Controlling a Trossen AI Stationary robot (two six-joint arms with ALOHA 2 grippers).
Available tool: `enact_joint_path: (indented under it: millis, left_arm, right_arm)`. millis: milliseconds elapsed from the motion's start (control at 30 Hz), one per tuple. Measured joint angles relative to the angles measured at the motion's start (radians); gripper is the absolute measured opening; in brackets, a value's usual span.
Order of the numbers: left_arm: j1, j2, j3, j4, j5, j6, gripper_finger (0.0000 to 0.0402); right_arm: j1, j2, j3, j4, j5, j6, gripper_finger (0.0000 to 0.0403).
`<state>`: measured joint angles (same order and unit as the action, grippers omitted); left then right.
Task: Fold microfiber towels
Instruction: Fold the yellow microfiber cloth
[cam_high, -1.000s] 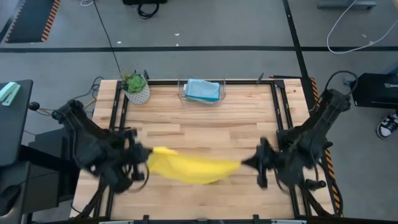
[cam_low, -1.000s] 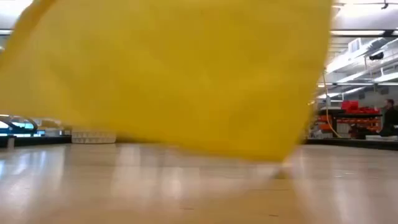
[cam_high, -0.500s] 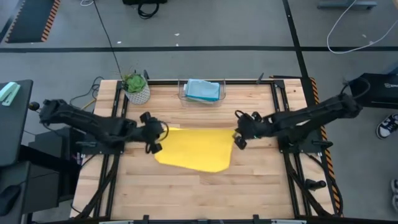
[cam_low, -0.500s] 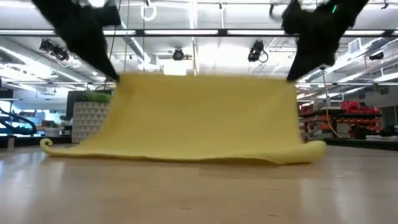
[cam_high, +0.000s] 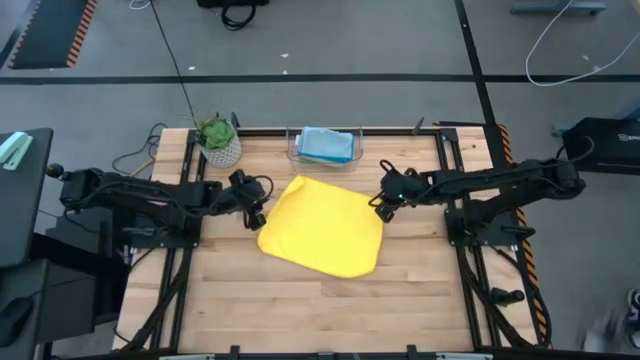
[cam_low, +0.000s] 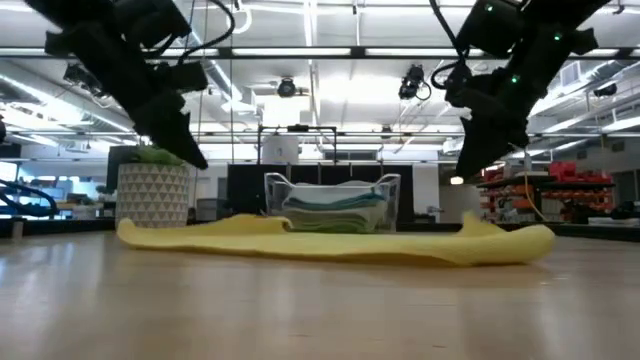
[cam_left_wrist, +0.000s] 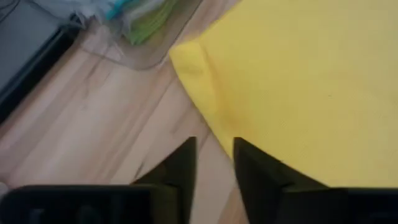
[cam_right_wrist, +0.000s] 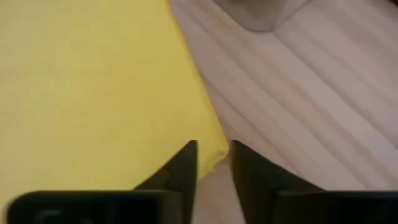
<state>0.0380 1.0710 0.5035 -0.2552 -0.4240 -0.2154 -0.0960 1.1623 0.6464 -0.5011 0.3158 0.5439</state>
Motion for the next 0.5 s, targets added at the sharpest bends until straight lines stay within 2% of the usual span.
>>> enact_joint_path:
  millis: [167, 233, 300, 400, 500]
  left_arm:
    - [-0.003, -0.009, 0.147, -0.176, 0.002, 0.031, 0.0192]
    - [-0.014, -0.018, 0.19, -0.257, 0.006, 0.031, 0.0209]
    - [-0.026, -0.017, 0.195, -0.252, 0.028, 0.03, 0.021]
    - [-0.036, -0.017, 0.135, -0.17, 0.103, -0.001, 0.018]
    - [-0.036, -0.016, 0.03, 0.027, 0.192, -0.012, 0.0121]
  right_arm:
    - [-0.02, -0.013, 0.06, -0.074, 0.033, -0.001, 0.0182]
    - [-0.008, -0.019, 0.077, -0.085, 0.034, -0.007, 0.0205]
    - [0.028, -0.025, 0.08, -0.072, 0.034, -0.019, 0.0215]
    - [0.113, -0.019, 0.057, 0.053, 0.031, -0.01, 0.0194]
    - [0.201, 0.03, 0.006, 0.258, 0.03, 0.026, 0.013]
